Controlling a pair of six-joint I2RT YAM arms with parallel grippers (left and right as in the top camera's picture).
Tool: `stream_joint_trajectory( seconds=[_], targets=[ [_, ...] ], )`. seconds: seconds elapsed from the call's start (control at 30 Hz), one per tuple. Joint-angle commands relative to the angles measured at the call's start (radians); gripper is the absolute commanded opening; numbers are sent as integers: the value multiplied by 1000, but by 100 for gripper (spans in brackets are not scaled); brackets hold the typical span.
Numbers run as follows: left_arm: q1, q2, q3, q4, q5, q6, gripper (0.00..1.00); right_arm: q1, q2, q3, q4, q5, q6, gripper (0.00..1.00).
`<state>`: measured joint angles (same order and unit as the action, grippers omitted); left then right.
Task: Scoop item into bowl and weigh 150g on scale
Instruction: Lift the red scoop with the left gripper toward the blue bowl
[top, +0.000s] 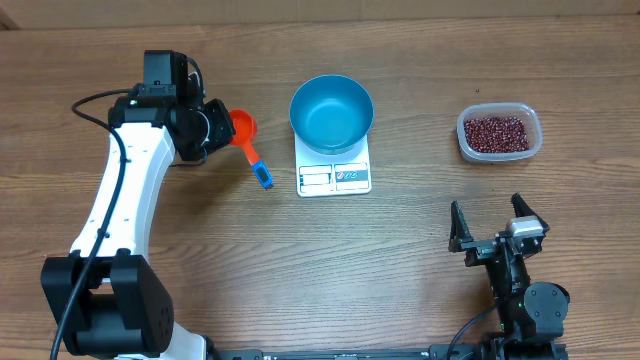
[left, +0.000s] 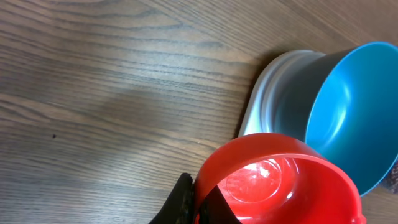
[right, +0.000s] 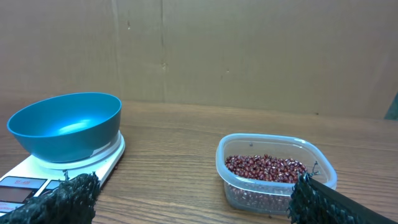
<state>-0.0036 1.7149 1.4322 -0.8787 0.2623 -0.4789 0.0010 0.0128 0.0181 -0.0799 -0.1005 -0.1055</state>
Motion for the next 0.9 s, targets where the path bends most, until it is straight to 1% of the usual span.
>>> stream_joint_trajectory(
  seconds=[0.0,0.1,0.23,0.47,0.67,0.87],
  targets=[
    [-27,-21,19,29,19,-103,4,5,-10,-10,3,-1,-4,100],
    [-55,-21,19,71,19,-153,4,5,-10,-10,3,-1,-4,100],
    [-106,-21,19,109,19,-168,4,5,-10,-10,3,-1,-4,100],
    [-207,-21,19,121,19,-193,4,5,-10,-10,3,-1,-4,100],
    [-298,-21,19,116,20,-238,4,5,-10,-10,3,-1,-4,100],
    [-358,-21,19,97,21,-387,4,5,-10,-10,4,-1,-4,100]
  ],
)
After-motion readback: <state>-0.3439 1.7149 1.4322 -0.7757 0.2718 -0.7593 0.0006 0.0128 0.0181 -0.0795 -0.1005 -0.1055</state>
